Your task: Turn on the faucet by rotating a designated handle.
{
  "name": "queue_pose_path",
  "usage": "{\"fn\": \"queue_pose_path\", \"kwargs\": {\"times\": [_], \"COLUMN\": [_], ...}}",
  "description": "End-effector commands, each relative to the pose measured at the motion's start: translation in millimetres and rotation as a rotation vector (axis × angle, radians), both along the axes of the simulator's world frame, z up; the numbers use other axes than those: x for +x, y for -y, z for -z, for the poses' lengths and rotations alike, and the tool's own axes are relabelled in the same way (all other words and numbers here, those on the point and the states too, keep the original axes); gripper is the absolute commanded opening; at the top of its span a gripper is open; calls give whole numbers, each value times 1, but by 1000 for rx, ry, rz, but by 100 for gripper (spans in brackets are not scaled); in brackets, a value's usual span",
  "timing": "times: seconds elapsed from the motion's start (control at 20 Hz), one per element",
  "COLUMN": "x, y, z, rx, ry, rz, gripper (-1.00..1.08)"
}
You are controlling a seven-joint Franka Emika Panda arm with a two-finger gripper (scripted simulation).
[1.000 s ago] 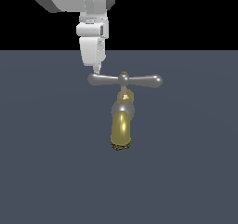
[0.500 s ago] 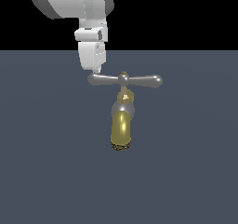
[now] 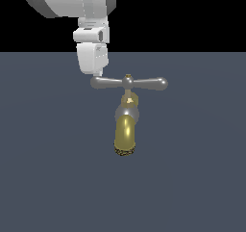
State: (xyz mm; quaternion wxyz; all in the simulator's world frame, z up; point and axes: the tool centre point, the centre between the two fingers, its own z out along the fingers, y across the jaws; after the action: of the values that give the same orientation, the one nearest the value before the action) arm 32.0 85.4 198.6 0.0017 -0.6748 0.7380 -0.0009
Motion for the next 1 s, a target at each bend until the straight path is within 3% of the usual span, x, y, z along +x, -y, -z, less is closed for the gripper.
{"fn": "queue_pose_path", "kwargs": {"times": [0.0,0.95], "x": [-9,-65], "y": [-2,-12], "z": [0,0], "rx": [-1,-1], "ry": [-4,-4], "rz": [-1,0], "gripper": [-100,-100]}}
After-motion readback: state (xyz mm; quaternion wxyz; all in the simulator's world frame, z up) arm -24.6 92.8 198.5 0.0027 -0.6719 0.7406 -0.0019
